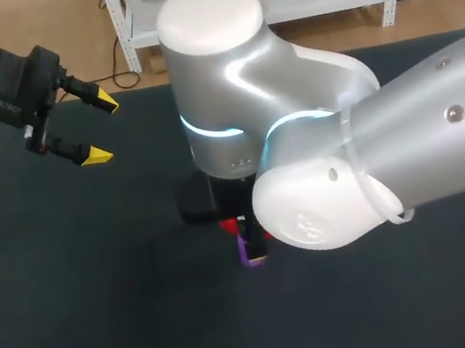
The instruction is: Pick up and stack the cylinders on the red base in this order: pink,purple,orange,green
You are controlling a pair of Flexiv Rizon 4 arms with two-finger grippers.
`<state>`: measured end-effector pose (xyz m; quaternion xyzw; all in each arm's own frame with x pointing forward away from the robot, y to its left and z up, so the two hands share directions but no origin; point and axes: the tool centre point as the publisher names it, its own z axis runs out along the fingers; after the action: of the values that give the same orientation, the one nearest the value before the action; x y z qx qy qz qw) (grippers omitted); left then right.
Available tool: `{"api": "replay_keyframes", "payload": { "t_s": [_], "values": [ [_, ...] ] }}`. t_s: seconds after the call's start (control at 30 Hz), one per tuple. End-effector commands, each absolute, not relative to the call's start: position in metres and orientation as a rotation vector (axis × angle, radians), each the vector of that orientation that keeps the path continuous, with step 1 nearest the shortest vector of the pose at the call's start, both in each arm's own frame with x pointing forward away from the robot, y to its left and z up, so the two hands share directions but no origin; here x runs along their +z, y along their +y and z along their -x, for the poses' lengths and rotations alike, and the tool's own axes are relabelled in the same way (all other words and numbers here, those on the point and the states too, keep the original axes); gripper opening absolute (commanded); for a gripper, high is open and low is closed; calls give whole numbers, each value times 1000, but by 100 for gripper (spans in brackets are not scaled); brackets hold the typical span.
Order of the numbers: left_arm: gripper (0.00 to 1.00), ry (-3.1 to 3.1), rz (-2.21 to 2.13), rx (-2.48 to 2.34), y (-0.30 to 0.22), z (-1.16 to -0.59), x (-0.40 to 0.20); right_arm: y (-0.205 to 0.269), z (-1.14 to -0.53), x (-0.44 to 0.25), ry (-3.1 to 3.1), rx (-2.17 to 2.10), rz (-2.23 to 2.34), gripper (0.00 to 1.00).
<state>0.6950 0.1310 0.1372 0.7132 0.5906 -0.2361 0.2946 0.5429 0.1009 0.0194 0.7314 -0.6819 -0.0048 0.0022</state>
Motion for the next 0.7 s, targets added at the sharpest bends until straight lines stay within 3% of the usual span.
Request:
{"api": "replay_keyframes", "payload": {
  "t_s": [0.03,0.43,0.7],
  "values": [
    [100,1572,-1900,-628,131,-696,137,101,-543,20,-2136,-19,-2293,0],
    [100,1572,-1900,-628,131,-696,137,101,-544,19,-2132,-12,-2285,0],
    [100,1572,-1900,-628,131,-696,137,103,-555,62,-2241,-37,-2269,0]
  ]
}}
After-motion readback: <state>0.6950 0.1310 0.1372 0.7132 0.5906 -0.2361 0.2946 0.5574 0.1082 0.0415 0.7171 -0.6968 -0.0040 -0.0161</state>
